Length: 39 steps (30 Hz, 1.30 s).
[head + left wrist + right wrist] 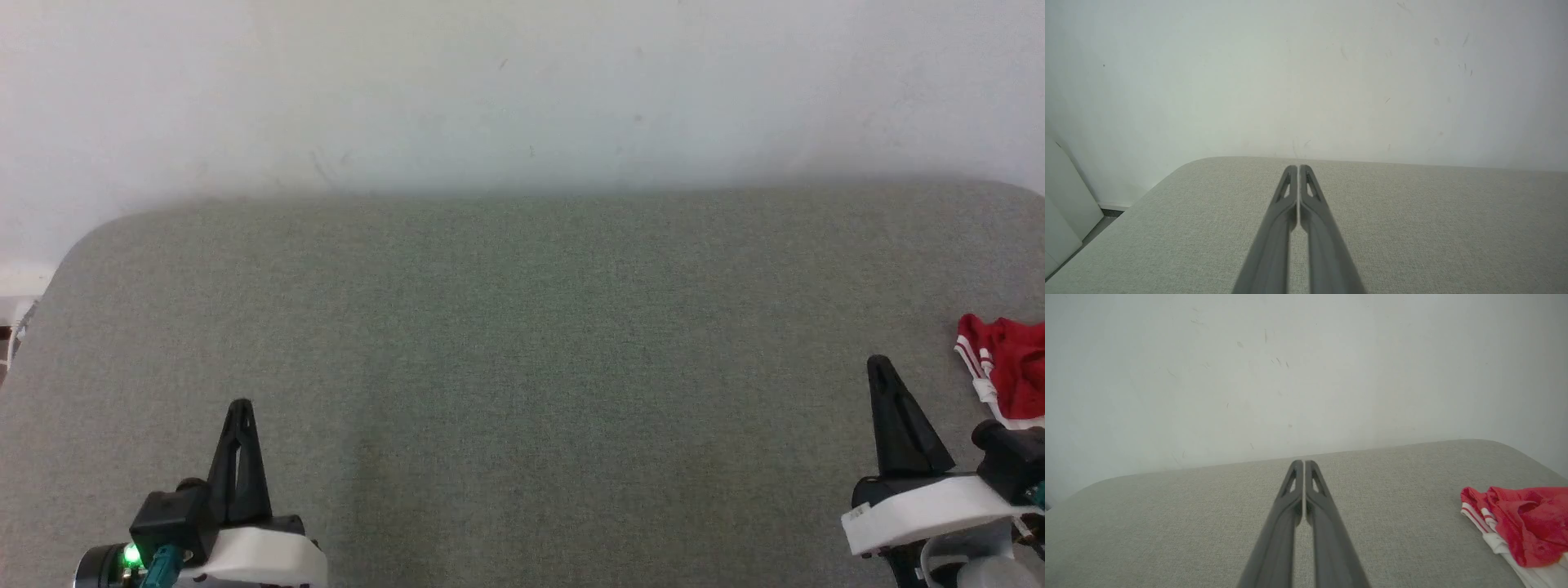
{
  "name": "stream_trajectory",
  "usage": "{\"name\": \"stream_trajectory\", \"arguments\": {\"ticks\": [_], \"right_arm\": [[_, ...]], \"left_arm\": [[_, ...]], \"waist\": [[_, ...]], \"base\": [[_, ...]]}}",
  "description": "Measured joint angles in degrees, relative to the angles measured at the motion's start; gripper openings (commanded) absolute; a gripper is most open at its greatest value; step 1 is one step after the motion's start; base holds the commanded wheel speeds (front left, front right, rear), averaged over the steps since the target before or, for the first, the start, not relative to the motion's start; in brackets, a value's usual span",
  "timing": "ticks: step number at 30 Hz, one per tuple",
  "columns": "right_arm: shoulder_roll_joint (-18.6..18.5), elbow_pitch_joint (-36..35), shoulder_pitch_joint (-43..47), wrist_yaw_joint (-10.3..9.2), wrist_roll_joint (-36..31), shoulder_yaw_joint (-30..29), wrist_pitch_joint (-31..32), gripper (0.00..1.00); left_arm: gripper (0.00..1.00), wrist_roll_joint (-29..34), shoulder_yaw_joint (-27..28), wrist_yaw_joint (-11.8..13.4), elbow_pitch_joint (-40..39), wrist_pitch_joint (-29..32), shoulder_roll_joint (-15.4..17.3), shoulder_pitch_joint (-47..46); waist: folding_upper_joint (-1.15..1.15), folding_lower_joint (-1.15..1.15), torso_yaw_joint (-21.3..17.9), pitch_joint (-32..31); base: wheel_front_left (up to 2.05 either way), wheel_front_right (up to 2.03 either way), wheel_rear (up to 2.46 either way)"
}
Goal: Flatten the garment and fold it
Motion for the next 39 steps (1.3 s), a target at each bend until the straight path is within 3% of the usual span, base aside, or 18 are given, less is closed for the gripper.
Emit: {"name": "stream_trajectory", "arguments": {"ticks": [39], "right_arm": [[1.3, -2.5, 0.0, 0.0, -5.3, 0.2, 4.5, 0.0]], "left_arm": [[0.0, 0.7, -1.7, 0.0, -0.6, 4.4, 0.0, -0.4]], "waist": [[0.0, 0.0, -0.2, -0.1]], "base": [[0.0, 0.0, 0.0]]}}
